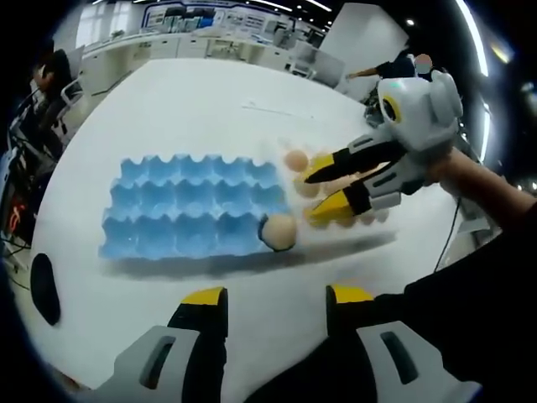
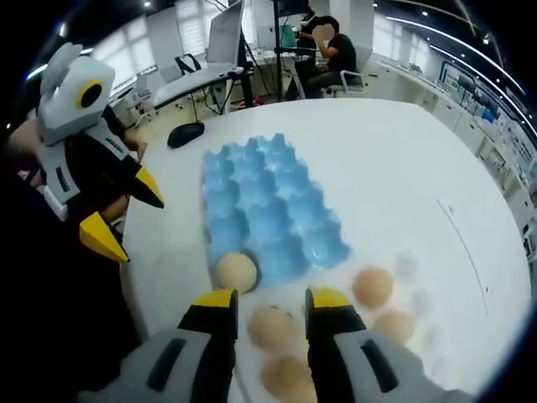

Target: Place the egg into an empty slot of the egg tray after lifting it from the table, then release the egg inside the slot.

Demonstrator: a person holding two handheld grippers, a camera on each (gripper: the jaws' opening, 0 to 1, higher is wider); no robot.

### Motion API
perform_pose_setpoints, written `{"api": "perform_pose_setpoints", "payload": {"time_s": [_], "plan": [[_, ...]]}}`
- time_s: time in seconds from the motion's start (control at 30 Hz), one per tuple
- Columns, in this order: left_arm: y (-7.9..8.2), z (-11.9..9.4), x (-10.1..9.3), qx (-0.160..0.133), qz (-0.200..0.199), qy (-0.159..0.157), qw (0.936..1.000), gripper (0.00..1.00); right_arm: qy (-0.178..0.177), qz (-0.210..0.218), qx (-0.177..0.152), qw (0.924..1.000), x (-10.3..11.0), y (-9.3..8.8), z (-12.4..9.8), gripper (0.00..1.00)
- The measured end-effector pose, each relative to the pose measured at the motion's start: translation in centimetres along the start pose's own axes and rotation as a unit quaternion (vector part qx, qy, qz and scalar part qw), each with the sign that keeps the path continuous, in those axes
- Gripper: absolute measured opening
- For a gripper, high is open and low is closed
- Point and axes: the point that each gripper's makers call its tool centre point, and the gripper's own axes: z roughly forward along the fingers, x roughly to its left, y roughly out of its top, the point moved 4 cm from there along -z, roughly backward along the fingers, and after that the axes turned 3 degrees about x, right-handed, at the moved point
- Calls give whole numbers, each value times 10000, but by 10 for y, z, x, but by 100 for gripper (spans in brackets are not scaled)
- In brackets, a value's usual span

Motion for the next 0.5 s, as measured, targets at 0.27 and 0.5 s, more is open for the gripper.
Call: {"api": "perform_pose_setpoints", "payload": {"time_s": [0.27, 0.5], "plan": [[-3, 2, -2, 61, 13, -27, 10000, 47, -64, 85, 11, 9999, -4, -9, -7, 33], [-2, 4, -4, 64, 32, -40, 10000, 48, -81, 144, 45, 9999, -4, -16, -7, 32]]}}
